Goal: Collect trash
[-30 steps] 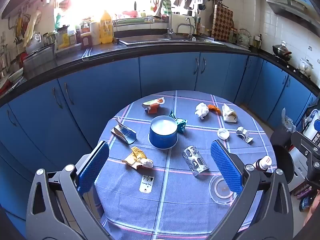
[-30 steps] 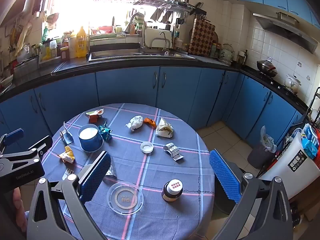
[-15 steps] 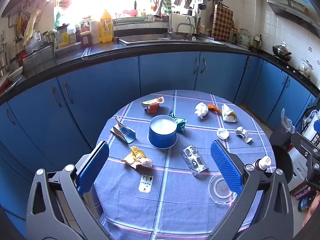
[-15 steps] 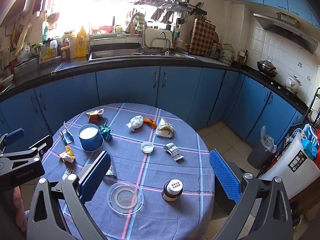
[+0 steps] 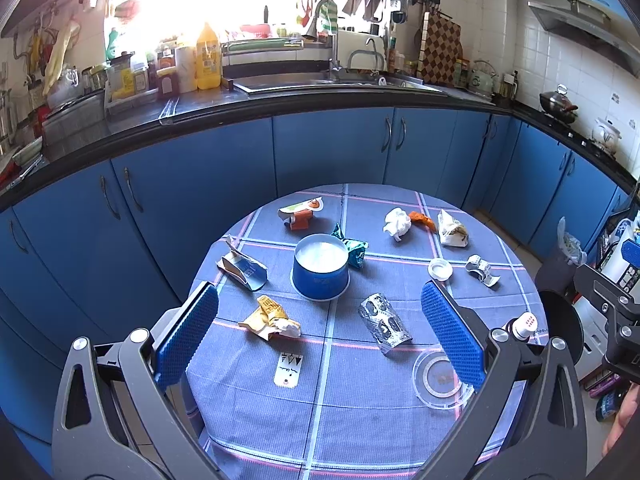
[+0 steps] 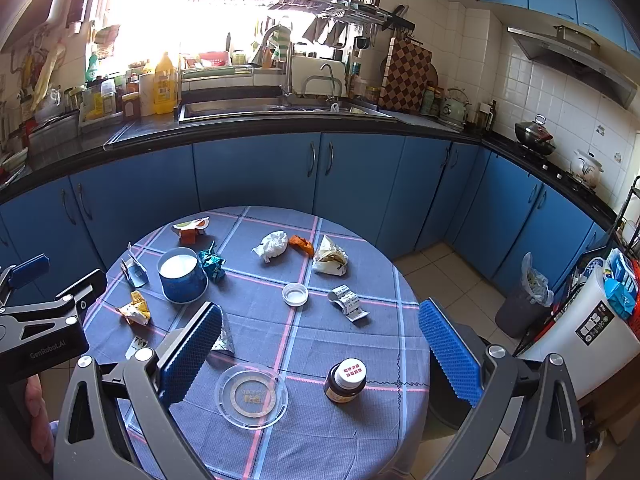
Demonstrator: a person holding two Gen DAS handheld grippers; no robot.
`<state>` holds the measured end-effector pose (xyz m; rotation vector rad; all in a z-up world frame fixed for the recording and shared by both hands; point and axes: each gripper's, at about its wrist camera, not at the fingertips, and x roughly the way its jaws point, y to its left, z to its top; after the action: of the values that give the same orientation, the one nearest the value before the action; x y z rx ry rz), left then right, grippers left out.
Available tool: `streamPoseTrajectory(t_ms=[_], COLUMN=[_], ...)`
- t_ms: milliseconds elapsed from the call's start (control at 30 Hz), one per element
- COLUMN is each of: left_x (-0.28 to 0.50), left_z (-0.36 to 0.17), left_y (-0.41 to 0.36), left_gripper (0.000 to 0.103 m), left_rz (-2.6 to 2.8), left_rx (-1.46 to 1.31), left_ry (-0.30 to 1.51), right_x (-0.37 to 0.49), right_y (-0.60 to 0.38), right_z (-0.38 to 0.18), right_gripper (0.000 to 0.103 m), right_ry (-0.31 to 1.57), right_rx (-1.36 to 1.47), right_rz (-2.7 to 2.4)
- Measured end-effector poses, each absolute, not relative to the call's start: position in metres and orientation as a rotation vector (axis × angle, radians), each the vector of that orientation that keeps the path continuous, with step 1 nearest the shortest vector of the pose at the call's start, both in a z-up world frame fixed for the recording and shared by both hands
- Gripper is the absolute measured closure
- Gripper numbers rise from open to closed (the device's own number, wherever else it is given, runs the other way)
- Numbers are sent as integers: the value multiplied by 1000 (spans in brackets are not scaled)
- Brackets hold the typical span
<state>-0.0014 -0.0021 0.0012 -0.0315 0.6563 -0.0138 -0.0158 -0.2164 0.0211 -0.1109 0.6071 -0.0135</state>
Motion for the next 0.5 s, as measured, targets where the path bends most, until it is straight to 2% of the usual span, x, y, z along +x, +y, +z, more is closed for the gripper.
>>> streamPoseTrajectory(t_ms=[500], left_x=[-2], left_z=[2], left_y=[-2], left_gripper=[3], left_rz=[-14], left_rx=[-31], left_ry=[657], right_x=[-17], right_y=[-216], right_z=[23], right_gripper=[7], right_ry=[606], right_rx=[-111], right_rz=[-14])
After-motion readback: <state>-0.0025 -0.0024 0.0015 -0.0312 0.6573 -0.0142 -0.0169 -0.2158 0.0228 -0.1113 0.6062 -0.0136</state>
